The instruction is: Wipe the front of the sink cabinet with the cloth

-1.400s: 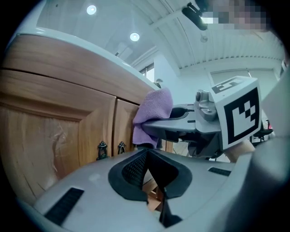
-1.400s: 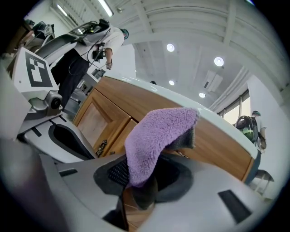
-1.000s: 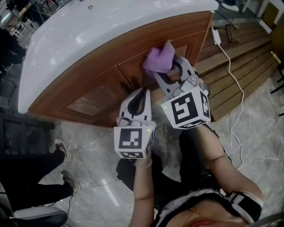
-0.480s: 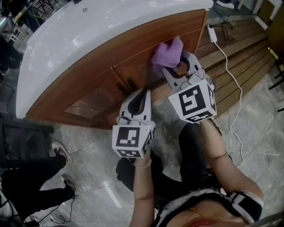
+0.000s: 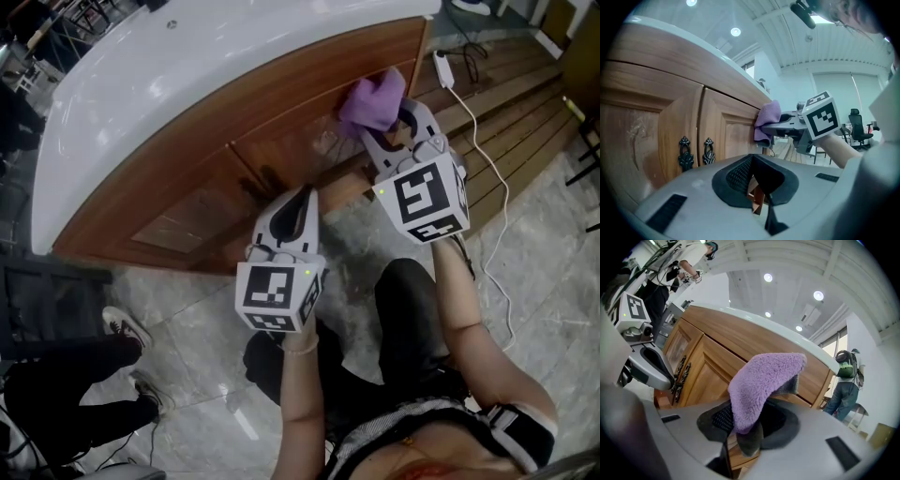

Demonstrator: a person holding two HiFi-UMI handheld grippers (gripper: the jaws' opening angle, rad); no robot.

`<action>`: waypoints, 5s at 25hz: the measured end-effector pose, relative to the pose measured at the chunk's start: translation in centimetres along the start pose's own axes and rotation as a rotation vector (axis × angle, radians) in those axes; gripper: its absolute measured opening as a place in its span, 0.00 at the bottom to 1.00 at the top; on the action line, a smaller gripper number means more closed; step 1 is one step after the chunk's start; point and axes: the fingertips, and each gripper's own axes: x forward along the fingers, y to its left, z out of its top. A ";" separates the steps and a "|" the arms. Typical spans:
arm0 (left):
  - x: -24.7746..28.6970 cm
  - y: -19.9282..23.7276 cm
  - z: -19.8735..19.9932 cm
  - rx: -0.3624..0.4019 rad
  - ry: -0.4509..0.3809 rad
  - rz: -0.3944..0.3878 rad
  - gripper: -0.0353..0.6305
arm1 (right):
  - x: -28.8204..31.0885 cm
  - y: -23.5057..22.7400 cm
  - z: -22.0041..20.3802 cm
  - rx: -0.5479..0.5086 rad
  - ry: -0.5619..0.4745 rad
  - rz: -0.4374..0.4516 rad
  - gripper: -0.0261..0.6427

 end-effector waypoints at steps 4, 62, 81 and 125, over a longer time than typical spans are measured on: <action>0.7 -0.5 -0.4 -0.006 0.010 -0.024 0.05 | -0.1 -1.2 -1.0 0.008 0.012 -0.020 0.29; -3.0 3.2 -0.1 0.038 0.023 0.133 0.05 | 1.9 14.3 1.6 0.032 -0.112 0.245 0.29; -1.9 2.0 -0.3 0.056 0.044 0.099 0.05 | 2.7 13.2 -0.1 0.027 -0.078 0.223 0.29; 1.3 -0.9 -0.9 0.039 0.039 -0.009 0.05 | 2.0 6.1 -7.0 0.104 0.050 0.098 0.29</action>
